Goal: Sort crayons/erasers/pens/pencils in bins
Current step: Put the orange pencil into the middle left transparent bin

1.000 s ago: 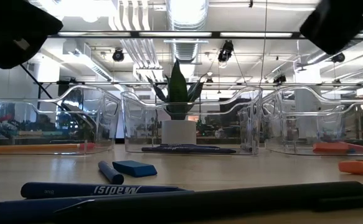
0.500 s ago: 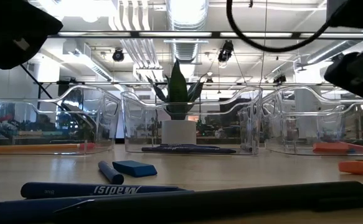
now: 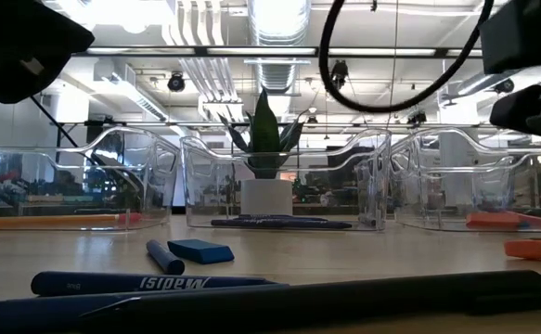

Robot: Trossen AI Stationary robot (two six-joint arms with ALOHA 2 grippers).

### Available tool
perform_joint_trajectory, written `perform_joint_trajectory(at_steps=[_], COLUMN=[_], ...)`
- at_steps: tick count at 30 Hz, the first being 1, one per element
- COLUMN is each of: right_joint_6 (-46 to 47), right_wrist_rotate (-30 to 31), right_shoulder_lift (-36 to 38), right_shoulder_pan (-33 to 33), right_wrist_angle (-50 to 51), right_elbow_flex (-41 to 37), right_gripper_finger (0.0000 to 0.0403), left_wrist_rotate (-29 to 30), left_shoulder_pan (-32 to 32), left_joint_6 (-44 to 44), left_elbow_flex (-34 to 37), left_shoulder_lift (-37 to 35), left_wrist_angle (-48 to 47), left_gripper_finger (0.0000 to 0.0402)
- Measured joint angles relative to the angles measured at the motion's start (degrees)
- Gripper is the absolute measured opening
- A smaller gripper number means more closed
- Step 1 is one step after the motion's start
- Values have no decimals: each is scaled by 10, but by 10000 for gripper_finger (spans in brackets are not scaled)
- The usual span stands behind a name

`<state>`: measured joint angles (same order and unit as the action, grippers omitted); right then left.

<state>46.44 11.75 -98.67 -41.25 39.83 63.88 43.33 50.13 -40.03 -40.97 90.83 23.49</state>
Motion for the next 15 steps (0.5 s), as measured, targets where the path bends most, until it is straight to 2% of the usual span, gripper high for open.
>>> perform_joint_trajectory(at_steps=[6, 15], right_joint_6=[1, 19], right_wrist_rotate=[-1, -17], right_shoulder_lift=[-22, -17], right_shoulder_pan=[0, 11], right_wrist_angle=[5, -14], right_elbow_flex=[-1, -13], right_gripper_finger=[95, 60], left_wrist_rotate=[0, 0], left_shoulder_pan=[0, -2], left_joint_6=[0, 0], left_elbow_flex=[0, 0], left_shoulder_lift=[0, 0], left_wrist_angle=[0, 0], left_gripper_finger=[178, 178])
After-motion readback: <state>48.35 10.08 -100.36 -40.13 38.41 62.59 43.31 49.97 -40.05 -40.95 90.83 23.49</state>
